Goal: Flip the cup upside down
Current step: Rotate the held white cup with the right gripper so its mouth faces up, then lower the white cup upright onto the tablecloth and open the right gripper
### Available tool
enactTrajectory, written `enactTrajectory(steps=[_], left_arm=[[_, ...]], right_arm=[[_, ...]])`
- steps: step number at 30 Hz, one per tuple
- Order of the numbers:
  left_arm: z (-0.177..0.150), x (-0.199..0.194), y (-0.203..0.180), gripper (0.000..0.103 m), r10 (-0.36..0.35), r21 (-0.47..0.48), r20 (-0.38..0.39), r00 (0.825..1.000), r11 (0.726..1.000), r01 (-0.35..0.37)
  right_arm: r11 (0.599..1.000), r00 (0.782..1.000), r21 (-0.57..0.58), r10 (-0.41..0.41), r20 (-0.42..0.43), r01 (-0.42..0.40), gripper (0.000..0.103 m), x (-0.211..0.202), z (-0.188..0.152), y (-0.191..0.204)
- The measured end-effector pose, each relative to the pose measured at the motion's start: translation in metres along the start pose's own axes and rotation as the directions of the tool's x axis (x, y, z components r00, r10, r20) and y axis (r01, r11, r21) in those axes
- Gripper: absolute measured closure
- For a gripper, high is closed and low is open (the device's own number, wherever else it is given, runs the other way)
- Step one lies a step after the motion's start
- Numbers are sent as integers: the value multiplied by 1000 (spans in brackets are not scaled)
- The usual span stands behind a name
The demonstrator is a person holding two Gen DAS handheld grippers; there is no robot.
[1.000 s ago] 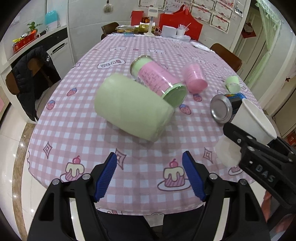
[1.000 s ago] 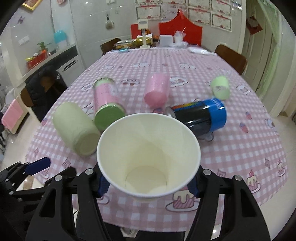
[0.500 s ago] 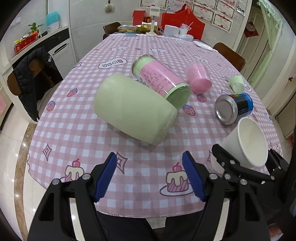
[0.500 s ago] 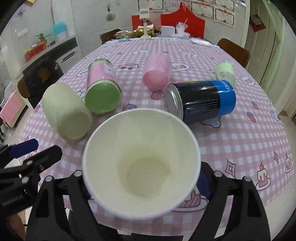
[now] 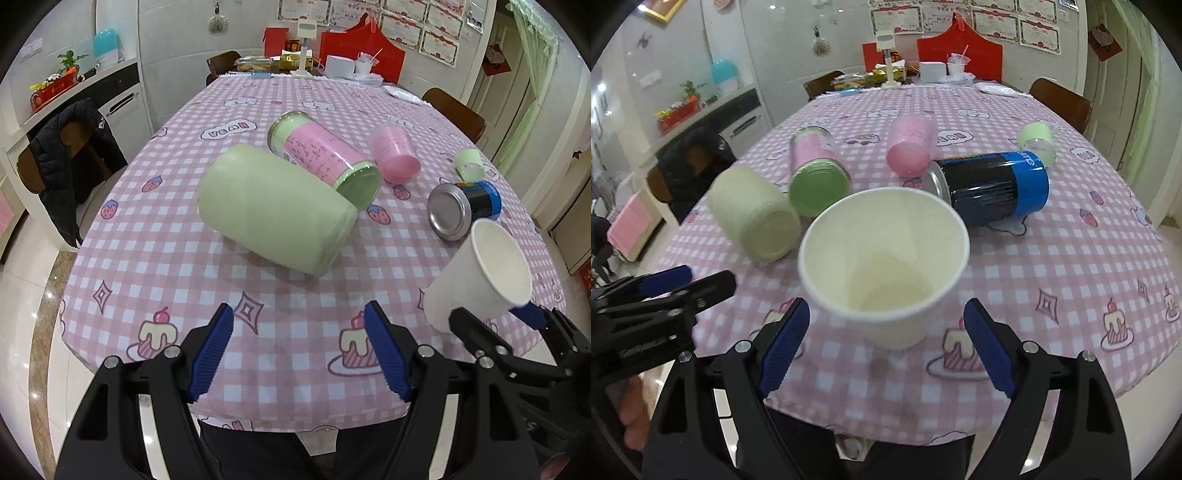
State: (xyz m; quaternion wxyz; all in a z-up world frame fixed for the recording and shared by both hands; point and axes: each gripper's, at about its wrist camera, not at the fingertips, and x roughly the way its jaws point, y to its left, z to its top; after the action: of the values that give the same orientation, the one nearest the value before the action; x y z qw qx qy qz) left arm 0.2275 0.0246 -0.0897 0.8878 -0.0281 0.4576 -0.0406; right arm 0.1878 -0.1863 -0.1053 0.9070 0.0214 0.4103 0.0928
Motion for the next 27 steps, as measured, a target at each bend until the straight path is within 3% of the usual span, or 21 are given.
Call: enactTrajectory(steps=[12,19,27], left_arm=[[-42,-36,-10,31,-48,52,85,995,998,43],[-74,-63,-23,31,-91,84,160,983,993,79],[-104,-108,-39,31,-109,131,291,950,989,74]], right_arm=[[997,986,33,63,152,-69,19,-62,-37,-9],[997,961,23,62,270,-71,15,-105,-69,-13],[999,910,-28,-18,413,33,11,-152,-100,-7]])
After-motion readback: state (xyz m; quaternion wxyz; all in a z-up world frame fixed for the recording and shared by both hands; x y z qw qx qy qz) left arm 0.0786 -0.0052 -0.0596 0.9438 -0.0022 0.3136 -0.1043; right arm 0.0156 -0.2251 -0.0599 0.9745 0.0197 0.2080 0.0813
